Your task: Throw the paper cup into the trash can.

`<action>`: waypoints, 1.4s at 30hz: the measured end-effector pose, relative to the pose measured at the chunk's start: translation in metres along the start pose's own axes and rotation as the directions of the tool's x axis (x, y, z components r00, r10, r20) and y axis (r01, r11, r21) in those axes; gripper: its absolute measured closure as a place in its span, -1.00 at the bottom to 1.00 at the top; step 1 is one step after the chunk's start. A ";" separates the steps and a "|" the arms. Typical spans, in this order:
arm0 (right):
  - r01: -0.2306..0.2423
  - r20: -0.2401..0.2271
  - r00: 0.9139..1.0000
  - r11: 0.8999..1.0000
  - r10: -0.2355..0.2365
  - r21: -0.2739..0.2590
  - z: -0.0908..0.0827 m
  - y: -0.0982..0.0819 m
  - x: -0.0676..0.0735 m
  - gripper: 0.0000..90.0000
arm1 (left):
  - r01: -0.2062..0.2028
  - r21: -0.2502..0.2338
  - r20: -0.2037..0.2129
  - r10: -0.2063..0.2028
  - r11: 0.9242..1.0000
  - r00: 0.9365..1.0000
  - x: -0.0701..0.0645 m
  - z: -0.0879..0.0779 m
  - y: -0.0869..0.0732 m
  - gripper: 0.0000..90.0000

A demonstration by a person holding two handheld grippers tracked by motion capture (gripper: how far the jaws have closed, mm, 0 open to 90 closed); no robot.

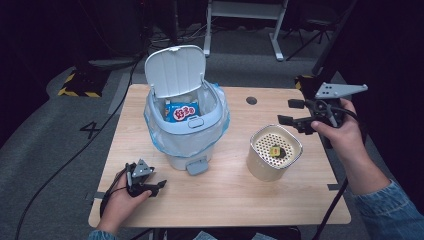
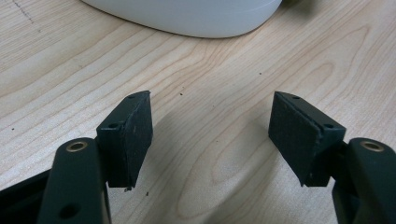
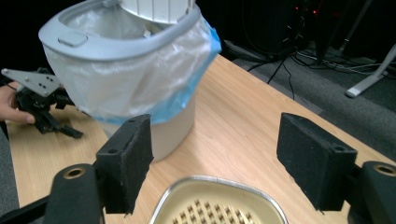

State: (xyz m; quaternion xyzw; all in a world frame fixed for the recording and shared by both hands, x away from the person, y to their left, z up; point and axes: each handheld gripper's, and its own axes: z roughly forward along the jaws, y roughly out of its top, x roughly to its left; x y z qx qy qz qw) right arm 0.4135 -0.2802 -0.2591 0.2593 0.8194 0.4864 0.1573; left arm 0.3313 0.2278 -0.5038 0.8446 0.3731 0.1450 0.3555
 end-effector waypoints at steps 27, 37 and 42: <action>-0.118 0.113 0.988 0.990 0.109 0.076 -0.057 -0.147 -0.004 -0.33 | 0.001 0.000 0.008 -0.001 1.000 1.000 0.000 0.002 0.001 -0.36; -0.211 0.153 0.969 0.971 0.193 0.114 -0.039 -0.204 -0.009 -0.35 | -0.012 0.009 0.016 0.012 1.000 1.000 0.000 0.002 0.002 -0.46; -0.251 0.167 0.959 0.959 0.228 0.133 -0.031 -0.225 -0.010 -0.36 | -0.011 0.009 0.017 0.011 1.000 1.000 -0.001 0.002 0.002 -0.45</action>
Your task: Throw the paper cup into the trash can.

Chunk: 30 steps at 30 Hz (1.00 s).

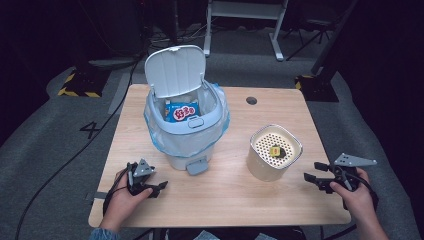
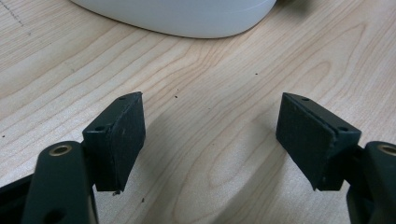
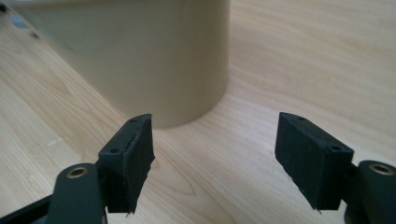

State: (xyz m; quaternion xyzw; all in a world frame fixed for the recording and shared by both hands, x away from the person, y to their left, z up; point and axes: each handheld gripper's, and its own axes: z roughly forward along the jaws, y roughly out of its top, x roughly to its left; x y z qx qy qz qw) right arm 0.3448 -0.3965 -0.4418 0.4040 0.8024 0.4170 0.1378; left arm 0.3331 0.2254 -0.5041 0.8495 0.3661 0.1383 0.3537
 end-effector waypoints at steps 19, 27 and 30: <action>0.038 0.056 0.997 0.992 -0.045 0.119 0.038 -0.042 0.002 -0.64 | 0.018 -0.002 -0.020 -0.018 1.000 1.000 0.000 0.000 0.000 -0.46; 0.070 0.099 0.992 0.994 -0.078 0.086 0.042 -0.048 0.004 -0.74 | 0.016 -0.002 -0.029 -0.017 1.000 0.999 0.000 0.000 0.000 -0.46; 0.063 0.109 0.991 0.994 -0.073 0.090 0.043 -0.047 0.004 -0.82 | 0.021 -0.002 -0.026 -0.021 1.000 0.999 0.000 0.000 0.000 -0.46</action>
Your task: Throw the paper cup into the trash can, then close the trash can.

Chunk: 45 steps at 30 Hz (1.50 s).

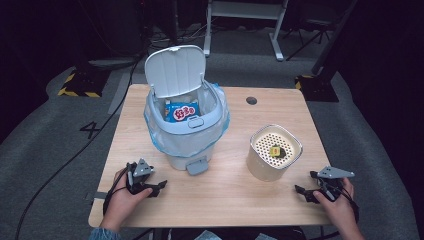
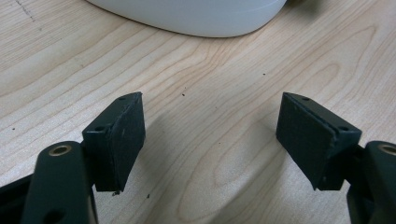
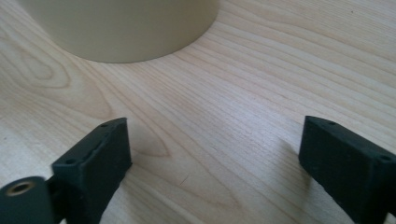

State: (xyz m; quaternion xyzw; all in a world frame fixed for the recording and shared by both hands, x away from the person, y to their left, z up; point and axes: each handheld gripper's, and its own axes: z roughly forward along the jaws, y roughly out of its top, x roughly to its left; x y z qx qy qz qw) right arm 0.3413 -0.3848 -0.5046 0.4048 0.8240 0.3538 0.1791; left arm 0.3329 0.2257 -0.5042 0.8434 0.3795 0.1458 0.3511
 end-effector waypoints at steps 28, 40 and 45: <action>-0.024 0.021 0.999 0.999 0.024 0.024 0.004 0.002 -0.001 -0.99 | 0.077 -0.131 0.080 -0.067 0.988 0.994 0.011 -0.035 0.023 -0.40; -0.023 0.023 0.999 0.999 0.022 0.023 0.004 0.002 -0.001 -0.99 | 0.058 -0.309 0.086 -0.033 0.949 0.996 0.019 -0.079 0.054 -0.38; -0.023 0.023 0.999 0.999 0.023 0.023 0.004 0.002 -0.001 -0.99 | 0.082 -0.360 0.082 -0.056 0.929 0.995 0.020 -0.094 0.070 -0.36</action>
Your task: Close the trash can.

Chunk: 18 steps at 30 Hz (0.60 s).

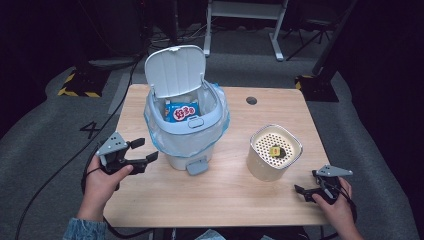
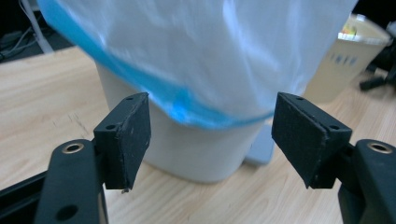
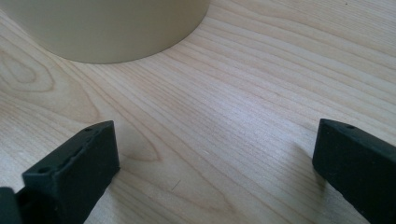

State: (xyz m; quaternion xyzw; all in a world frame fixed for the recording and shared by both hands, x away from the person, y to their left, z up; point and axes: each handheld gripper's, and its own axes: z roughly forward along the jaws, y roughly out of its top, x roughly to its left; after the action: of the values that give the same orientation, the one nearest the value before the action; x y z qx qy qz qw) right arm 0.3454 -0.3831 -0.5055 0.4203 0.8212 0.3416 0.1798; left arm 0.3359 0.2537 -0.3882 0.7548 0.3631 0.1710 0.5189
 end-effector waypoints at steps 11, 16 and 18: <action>0.000 0.000 1.000 1.000 0.000 0.000 0.000 0.000 0.000 -0.99 | 0.032 -0.052 -0.044 -0.034 0.998 0.998 -0.005 -0.002 0.044 -0.49; 0.000 0.000 1.000 1.000 0.000 0.000 0.000 0.000 0.000 -0.99 | -0.004 -0.030 -0.084 0.002 1.000 0.997 -0.006 0.000 0.063 -0.50; 0.000 0.000 1.000 1.000 0.000 0.000 0.000 0.000 0.000 -0.99 | -0.026 0.002 -0.105 0.026 1.000 0.994 -0.005 0.000 0.070 -0.50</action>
State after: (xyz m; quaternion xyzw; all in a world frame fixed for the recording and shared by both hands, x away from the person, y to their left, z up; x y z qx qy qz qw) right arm 0.3455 -0.3831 -0.5055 0.4202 0.8212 0.3417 0.1798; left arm 0.3586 0.2358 -0.3238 0.7496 0.3801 0.2169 0.4965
